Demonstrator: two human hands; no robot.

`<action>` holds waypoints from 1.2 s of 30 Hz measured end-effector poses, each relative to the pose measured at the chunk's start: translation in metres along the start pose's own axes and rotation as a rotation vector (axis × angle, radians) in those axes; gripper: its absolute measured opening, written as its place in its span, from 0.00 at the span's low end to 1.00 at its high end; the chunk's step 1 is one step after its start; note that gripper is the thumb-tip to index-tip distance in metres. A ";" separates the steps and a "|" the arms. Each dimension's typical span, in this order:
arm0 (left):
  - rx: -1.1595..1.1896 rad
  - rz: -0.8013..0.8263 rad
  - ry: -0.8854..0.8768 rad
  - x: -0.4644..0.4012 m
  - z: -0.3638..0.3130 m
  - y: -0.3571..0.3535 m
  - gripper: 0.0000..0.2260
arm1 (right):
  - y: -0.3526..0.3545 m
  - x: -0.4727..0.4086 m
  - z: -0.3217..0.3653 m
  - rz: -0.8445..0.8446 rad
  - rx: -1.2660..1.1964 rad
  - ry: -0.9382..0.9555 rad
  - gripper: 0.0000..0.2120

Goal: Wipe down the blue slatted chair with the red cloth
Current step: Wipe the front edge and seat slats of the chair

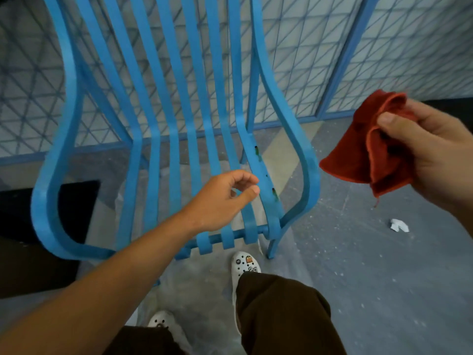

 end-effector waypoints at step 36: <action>-0.655 0.140 0.002 -0.117 0.106 -0.053 0.40 | -0.162 -0.062 -0.325 0.567 0.482 0.246 0.06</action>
Point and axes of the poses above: each hand's wrist, its own x-axis away from the middle knuckle, its own y-axis out of the back of the hand, z = x × y, the point moved 6 cm from there along -x, towards the middle knuckle, and after that the axes turned 12 degrees about x, right-handed, at the moved point
